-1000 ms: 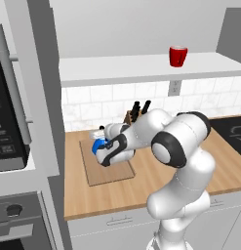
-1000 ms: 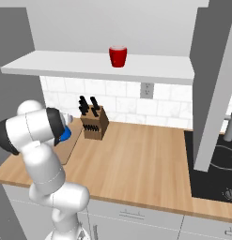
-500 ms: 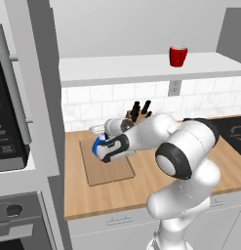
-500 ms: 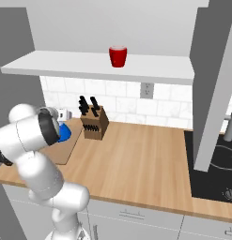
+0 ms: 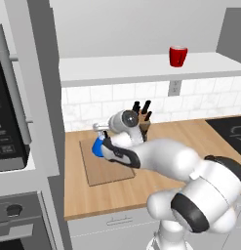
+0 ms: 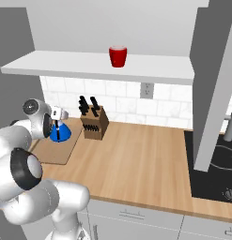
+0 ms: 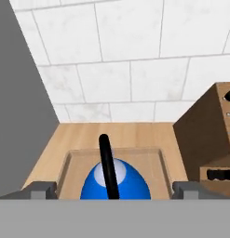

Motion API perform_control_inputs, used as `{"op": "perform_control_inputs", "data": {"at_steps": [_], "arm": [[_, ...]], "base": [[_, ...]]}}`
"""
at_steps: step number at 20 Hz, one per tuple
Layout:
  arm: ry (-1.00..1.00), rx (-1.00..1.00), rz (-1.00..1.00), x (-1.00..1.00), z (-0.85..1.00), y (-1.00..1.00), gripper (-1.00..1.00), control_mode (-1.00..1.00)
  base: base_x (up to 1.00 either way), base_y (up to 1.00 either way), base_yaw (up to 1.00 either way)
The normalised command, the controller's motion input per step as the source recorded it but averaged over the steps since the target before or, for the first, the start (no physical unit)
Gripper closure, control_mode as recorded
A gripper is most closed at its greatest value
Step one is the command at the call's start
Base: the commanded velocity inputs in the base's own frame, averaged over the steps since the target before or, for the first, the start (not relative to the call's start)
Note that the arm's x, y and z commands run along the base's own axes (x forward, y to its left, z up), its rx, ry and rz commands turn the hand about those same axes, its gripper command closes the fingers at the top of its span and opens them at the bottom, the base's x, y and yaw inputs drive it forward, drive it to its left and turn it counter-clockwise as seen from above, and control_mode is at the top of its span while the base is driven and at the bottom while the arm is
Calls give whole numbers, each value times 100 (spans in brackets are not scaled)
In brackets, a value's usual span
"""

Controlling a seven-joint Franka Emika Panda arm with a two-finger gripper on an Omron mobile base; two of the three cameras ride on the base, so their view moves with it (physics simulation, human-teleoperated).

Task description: Pick the kettle from the counter and place it on the tray. Then pick the mug from the cabinet and place it on the tray. Then close the cabinet doors.

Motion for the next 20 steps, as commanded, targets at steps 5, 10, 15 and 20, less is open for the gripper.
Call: {"op": "perform_control_inputs", "data": {"at_steps": [5,10,15,20], "arm": [[-4,0,0,-73,48,-23,-100,-100],[0,0,0,-67,55,-30,-100,-100],[0,0,0,-63,59,-36,-100,-100],[-2,-4,0,-53,60,-38,-100,-100]], "base": [[0,0,0],[0,0,0],[0,0,0],[0,0,0]]}}
